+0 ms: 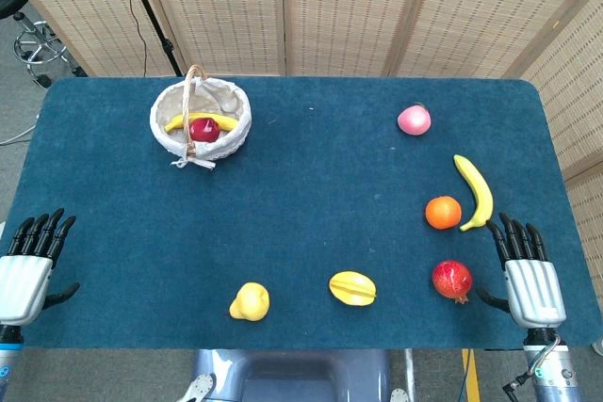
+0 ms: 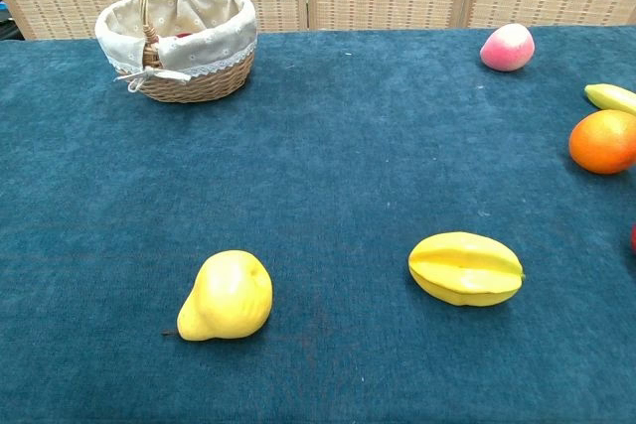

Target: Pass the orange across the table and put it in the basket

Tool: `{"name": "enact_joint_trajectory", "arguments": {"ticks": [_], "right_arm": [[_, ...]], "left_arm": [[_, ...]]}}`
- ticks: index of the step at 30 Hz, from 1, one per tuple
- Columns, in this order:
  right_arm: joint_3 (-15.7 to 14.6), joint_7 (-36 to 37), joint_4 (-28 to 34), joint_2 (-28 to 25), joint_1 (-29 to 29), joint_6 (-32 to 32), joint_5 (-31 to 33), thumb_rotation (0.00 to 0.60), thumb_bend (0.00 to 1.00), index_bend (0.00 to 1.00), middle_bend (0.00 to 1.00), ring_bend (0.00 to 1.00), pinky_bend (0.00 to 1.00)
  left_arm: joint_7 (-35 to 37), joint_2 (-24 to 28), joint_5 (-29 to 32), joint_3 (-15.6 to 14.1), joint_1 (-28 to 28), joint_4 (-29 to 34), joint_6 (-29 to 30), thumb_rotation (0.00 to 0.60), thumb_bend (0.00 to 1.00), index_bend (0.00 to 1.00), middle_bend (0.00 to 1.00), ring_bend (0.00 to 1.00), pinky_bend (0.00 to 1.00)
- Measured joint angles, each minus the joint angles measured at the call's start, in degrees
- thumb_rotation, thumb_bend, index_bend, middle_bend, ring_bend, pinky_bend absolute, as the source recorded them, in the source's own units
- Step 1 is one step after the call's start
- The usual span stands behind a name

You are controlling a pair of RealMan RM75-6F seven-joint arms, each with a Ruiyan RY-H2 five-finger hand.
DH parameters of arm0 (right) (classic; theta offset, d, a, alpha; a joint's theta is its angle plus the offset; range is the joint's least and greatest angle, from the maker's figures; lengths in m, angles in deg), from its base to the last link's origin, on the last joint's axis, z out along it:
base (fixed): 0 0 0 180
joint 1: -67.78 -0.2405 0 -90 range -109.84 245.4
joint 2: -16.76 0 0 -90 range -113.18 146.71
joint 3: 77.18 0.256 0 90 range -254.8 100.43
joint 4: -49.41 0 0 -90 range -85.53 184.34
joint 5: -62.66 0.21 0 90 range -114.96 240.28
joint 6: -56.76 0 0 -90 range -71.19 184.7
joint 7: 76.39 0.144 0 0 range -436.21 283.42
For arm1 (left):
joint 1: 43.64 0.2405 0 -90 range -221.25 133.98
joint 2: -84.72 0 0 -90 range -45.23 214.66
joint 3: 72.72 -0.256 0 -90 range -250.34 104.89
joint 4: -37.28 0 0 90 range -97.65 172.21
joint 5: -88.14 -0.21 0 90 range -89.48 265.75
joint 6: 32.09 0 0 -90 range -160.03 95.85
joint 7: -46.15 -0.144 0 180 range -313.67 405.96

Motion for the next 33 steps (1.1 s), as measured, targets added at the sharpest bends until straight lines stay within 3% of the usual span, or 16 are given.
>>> {"name": "enact_joint_trajectory", "arguments": {"ticks": [33], "right_arm": [[0.0, -1.3, -0.4, 1.6, -1.3, 3.6, 0.0, 0.600, 0.00, 0.06, 0.00, 0.00, 0.00]], "left_arm": [[1.3, 0.5, 0.4, 0.3, 0.2, -0.2, 0.2, 0.600, 0.00, 0.00, 0.00, 0.00, 0.06]]}}
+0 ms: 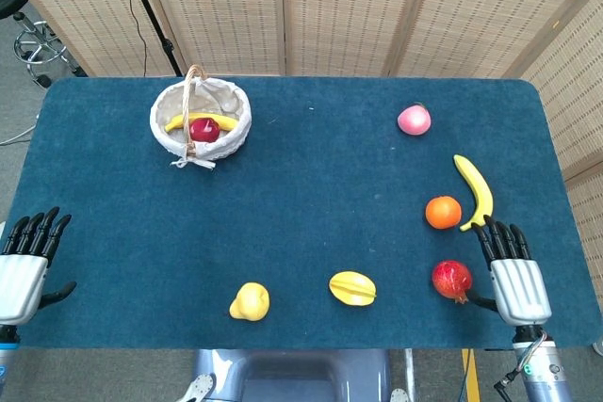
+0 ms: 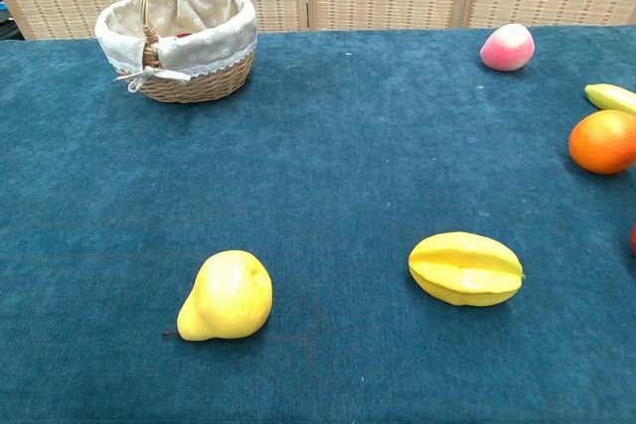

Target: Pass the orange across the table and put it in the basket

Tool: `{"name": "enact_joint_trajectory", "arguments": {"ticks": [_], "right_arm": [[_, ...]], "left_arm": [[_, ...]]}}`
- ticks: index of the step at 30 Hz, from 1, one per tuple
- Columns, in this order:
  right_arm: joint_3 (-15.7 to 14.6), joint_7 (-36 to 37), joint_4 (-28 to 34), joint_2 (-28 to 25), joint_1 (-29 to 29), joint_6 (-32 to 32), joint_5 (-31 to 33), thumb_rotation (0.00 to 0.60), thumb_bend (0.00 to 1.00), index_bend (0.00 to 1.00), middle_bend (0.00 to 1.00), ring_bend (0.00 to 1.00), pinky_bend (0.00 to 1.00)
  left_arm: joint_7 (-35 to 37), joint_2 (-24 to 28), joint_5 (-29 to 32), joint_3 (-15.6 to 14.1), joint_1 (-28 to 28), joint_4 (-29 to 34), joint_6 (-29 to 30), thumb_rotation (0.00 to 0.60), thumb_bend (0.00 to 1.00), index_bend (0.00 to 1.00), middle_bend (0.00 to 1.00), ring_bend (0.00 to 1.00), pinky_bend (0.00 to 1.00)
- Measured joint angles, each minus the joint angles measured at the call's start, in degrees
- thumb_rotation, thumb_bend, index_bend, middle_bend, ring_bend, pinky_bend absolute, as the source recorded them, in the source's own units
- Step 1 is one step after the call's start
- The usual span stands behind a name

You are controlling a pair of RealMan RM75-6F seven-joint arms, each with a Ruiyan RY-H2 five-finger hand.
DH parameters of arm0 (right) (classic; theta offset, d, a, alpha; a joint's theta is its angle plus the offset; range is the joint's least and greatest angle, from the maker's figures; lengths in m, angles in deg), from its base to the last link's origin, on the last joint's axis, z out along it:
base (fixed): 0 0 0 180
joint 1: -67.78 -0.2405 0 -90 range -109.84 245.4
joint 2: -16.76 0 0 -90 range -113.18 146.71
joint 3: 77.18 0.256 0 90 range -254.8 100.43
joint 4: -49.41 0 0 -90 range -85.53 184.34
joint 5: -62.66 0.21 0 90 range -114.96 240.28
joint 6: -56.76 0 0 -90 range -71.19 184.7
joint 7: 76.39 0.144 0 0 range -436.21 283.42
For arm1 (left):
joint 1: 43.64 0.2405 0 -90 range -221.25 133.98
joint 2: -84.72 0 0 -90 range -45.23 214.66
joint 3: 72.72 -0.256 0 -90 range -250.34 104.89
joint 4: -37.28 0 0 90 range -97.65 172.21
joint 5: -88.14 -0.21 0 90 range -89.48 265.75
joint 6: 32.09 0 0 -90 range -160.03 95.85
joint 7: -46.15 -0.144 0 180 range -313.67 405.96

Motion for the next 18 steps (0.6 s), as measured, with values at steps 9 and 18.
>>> {"name": "enact_joint_trajectory", "arguments": {"ticks": [9, 18], "right_arm": [[2.1, 0.8, -1.4, 1.7, -4.0, 6.0, 2.4, 0.600, 0.00, 0.06, 0.00, 0.00, 0.00], [7.1, 4.8, -11.1, 5.1, -12.3, 17.6, 9.8, 0.600, 0.00, 0.08, 0.00, 0.00, 0.00]], "left_arm": [[0.1, 0.0, -0.1, -0.2, 0.0, 0.1, -0.2, 0.600, 0.00, 0.00, 0.00, 0.00, 0.06], [-0.1, -0.2, 0.0, -0.2, -0.2, -0.1, -0.7, 0.600, 0.00, 0.00, 0.00, 0.00, 0.06]]}}
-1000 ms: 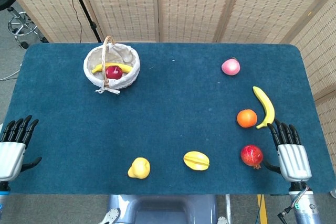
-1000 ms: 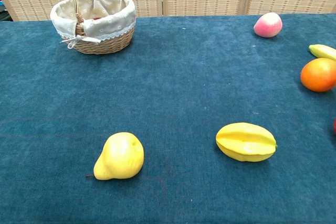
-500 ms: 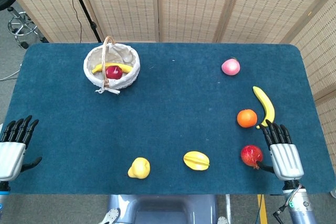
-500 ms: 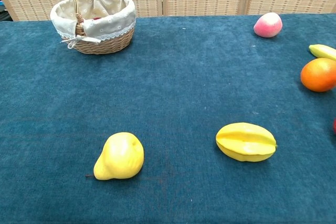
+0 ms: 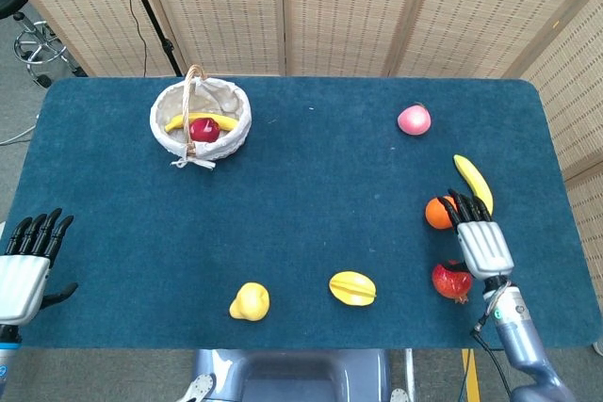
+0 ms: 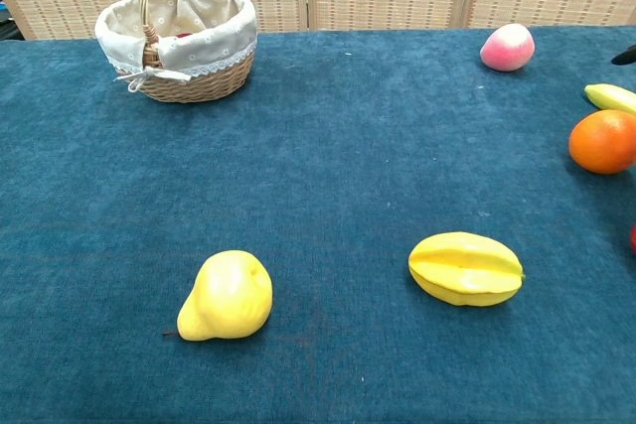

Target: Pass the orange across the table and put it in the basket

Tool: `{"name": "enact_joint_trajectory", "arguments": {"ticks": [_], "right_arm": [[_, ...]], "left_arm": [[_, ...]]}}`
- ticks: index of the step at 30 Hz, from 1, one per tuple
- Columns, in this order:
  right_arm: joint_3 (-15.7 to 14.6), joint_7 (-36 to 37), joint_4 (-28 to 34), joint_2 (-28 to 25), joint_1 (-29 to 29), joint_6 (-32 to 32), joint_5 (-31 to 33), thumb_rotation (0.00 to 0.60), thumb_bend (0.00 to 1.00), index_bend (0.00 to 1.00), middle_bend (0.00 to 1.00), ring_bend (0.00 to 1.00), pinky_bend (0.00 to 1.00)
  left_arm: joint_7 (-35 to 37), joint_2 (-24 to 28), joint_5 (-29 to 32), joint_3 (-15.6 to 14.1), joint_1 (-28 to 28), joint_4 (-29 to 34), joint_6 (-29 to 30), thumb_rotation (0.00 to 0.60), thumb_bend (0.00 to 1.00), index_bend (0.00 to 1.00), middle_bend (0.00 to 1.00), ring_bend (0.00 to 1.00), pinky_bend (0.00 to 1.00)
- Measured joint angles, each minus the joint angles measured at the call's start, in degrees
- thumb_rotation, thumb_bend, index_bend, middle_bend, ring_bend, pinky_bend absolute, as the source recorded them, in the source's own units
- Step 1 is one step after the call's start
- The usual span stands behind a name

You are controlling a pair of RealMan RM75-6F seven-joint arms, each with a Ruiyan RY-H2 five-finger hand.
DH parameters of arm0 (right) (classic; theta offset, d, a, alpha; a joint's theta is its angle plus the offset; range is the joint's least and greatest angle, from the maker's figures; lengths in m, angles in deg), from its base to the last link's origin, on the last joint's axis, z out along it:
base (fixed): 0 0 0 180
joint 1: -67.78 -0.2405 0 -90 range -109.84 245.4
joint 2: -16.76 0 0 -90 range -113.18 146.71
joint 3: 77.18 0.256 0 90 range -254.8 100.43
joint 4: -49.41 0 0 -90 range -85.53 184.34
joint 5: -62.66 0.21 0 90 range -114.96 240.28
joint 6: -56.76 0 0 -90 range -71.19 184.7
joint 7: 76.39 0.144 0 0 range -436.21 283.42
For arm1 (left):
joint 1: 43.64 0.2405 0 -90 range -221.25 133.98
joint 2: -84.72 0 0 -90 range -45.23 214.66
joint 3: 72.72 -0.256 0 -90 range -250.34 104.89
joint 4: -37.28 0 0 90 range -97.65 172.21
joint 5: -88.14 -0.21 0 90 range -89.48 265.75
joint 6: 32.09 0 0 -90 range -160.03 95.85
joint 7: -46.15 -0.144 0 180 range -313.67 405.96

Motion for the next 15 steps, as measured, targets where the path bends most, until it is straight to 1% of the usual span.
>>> {"name": "enact_joint_trajectory", "arguments": {"ticks": [6, 15], "right_arm": [[1.6, 2.3, -7.0, 2.6, -4.1, 4.7, 2.1, 0.600, 0.00, 0.10, 0.00, 0.00, 0.00], [1.7, 6.8, -16.7, 7.6, -7.8, 9.1, 3.0, 0.600, 0.00, 0.14, 0.00, 0.00, 0.00]], "left_arm": [[0.2, 0.1, 0.0, 0.0, 0.0, 0.0, -0.1, 0.600, 0.00, 0.00, 0.00, 0.00, 0.06], [0.5, 0.2, -0.2, -0.1, -0.1, 0.1, -0.1, 0.600, 0.00, 0.00, 0.00, 0.00, 0.06]]}}
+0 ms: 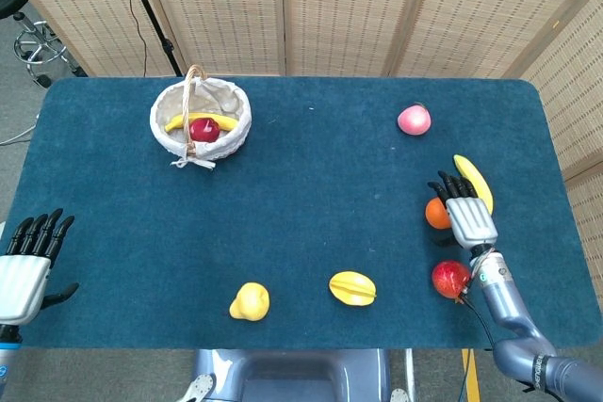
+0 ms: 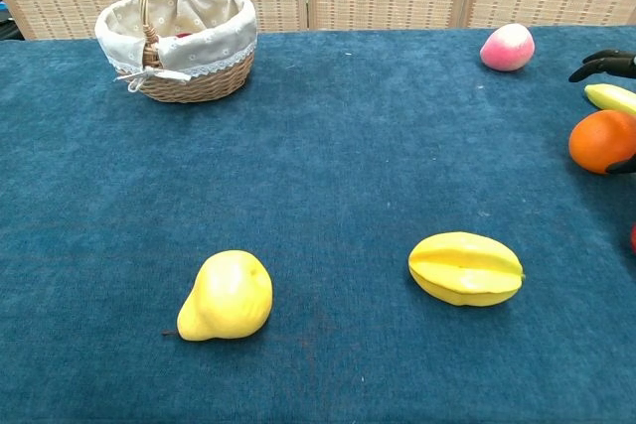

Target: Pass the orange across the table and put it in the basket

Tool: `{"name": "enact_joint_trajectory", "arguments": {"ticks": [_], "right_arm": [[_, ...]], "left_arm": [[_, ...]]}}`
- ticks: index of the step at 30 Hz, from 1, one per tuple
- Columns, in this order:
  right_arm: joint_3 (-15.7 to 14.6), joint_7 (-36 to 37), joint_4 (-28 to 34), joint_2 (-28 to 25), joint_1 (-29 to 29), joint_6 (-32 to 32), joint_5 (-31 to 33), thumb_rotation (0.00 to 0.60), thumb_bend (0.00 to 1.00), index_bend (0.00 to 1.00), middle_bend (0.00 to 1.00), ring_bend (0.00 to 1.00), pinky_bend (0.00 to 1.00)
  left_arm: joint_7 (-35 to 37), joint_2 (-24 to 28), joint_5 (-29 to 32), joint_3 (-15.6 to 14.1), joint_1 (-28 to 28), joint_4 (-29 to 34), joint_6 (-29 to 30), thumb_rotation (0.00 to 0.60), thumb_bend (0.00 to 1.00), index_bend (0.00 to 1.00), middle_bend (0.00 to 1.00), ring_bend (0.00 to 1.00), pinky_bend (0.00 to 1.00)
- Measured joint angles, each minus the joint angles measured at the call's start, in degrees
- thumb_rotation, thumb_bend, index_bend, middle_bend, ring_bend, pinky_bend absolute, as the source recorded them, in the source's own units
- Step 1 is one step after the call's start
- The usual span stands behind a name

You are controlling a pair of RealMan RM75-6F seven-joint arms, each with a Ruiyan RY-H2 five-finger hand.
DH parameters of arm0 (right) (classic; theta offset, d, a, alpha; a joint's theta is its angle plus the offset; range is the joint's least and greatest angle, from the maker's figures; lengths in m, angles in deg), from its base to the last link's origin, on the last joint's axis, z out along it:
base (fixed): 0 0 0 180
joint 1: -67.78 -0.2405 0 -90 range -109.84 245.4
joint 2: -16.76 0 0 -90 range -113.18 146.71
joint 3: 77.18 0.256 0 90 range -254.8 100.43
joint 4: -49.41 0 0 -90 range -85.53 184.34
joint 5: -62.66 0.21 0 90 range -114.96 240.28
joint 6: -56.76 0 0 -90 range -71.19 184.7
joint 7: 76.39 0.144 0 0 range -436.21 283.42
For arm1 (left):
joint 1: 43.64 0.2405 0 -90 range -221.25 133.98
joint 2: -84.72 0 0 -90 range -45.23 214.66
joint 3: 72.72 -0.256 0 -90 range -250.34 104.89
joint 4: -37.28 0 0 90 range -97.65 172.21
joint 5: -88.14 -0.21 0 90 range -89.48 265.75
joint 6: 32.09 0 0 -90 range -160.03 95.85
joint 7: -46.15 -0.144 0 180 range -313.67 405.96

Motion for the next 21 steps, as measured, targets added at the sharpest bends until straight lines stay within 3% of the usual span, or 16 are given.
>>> {"name": "enact_joint_trajectory", "arguments": {"ticks": [10, 13, 15, 19, 21], "right_arm": [[-1.4, 4.8, -8.6, 5.0, -1.7, 2.6, -0.1, 0.600, 0.00, 0.17, 0.01, 0.00, 0.00], [-2.0, 6.2, -10.8, 6.0, -1.8, 2.9, -0.6, 0.600, 0.00, 0.20, 0.06, 0.02, 0.04], [-2.3, 7.5, -12.4, 6.6, -1.9, 2.9, -1.3, 0.600, 0.00, 0.28, 0.13, 0.10, 0.15], [-2.8, 10.3, -15.4, 8.0, -2.0, 1.1, -3.4, 0.600, 0.12, 0.61, 0.44, 0.43, 0.52], [-2.9, 11.2, -17.2, 9.0, -2.0, -0.7, -4.5, 0.600, 0.18, 0.73, 0.55, 0.54, 0.63]], "left_arm": [[0.6, 0.2, 0.1, 0.1, 0.1, 0.0, 0.2, 0.600, 0.00, 0.00, 0.00, 0.00, 0.06], [0.7, 0.3, 0.0, 0.0, 0.1, 0.0, 0.2, 0.600, 0.00, 0.00, 0.00, 0.00, 0.06], [0.6, 0.3, 0.0, 0.0, 0.1, 0.0, 0.2, 0.600, 0.00, 0.00, 0.00, 0.00, 0.06], [0.5, 0.2, 0.1, 0.0, -0.1, 0.0, -0.2, 0.600, 0.00, 0.00, 0.00, 0.00, 0.06], [0.4, 0.1, 0.1, -0.1, -0.1, 0.0, -0.4, 0.600, 0.00, 0.00, 0.00, 0.00, 0.06]]}}
